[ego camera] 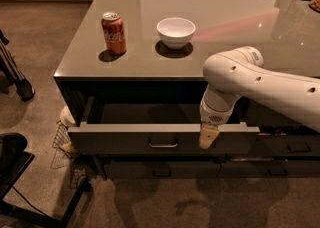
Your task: Open top drawer
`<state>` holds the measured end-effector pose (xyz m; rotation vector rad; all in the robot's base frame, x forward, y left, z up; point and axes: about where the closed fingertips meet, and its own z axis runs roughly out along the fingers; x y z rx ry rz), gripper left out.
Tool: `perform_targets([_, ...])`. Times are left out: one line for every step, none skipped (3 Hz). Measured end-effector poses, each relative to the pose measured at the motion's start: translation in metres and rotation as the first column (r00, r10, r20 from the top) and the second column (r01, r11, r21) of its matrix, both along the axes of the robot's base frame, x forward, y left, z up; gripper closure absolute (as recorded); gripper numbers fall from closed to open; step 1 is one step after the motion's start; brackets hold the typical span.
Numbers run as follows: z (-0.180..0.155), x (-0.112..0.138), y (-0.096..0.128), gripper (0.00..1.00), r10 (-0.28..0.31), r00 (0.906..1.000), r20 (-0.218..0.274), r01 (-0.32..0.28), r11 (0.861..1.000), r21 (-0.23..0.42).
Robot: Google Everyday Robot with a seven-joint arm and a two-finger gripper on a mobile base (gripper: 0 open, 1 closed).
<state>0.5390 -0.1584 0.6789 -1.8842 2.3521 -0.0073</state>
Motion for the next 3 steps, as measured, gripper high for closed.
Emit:
perform_targets([0.0, 0.0, 0.0, 0.0, 0.0, 1.0, 0.0, 0.0, 1.0, 0.0])
perform_targets([-0.003, -0.001, -0.002, 0.02, -0.011, 0.9999, -0.008, 0.011, 1.0, 0.006])
perform_targets([-0.02, -0.003, -0.012, 0.24, -0.058, 0.9972, -0.046, 0.06, 0.998, 0.032])
